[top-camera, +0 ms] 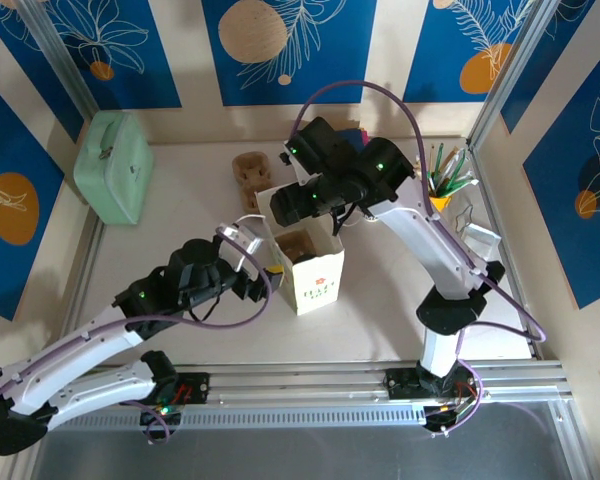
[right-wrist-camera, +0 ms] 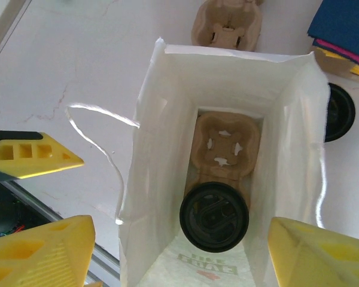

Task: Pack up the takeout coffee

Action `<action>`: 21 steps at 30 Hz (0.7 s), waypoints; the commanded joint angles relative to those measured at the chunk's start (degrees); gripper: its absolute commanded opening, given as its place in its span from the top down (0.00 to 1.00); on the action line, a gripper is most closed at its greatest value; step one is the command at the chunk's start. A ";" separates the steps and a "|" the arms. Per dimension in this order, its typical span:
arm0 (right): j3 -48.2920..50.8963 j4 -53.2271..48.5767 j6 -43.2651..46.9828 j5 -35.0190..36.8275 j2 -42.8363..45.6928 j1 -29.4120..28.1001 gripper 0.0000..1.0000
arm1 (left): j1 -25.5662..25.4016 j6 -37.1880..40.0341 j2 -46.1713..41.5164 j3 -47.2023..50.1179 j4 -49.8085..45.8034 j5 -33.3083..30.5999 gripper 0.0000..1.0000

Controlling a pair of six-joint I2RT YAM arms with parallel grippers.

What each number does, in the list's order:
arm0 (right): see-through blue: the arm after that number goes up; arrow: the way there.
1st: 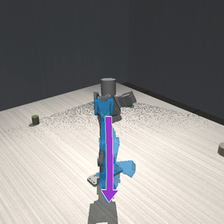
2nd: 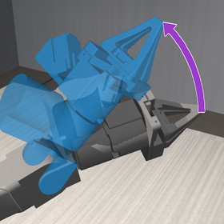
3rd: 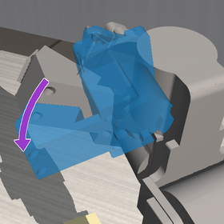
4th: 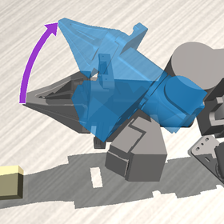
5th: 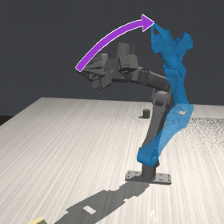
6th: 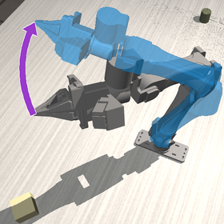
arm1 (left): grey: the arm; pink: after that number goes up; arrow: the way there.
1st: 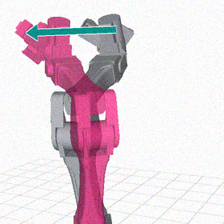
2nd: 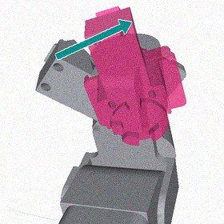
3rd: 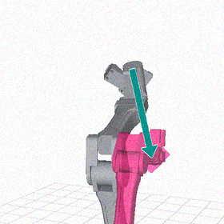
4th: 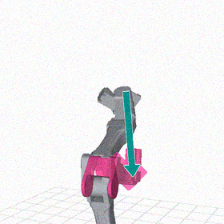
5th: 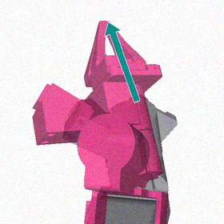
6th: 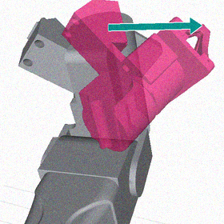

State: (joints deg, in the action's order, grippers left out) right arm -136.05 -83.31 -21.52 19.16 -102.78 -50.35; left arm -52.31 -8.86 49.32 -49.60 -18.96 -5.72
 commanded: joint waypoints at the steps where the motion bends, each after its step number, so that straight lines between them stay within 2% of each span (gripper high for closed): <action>1: 1.66 1.21 1.39 2.05 3.64 0.16 0.22 | -0.42 -4.17 1.23 -6.88 -5.56 3.54 0.03; 4: 4.13 2.79 1.39 2.72 5.68 0.59 0.22 | -0.42 -6.89 2.89 -12.00 -9.41 2.28 0.04; 10: 10.75 6.59 -0.11 4.03 10.14 2.43 0.21 | -0.43 -16.72 8.69 -22.63 -19.47 -7.36 0.05; 14: 15.02 8.42 -1.94 4.64 13.10 4.60 0.21 | -0.42 -23.80 13.88 -28.70 -26.37 -12.34 0.08; 21: 25.02 11.79 -3.86 3.57 18.93 9.12 0.21 | -0.42 -29.27 18.75 -30.77 -28.41 -15.37 0.09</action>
State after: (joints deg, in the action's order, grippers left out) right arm -113.62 -73.78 -23.66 22.96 -86.65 -42.52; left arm -52.31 -34.00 67.26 -78.54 -44.23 -18.22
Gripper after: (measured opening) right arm 0.785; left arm 0.915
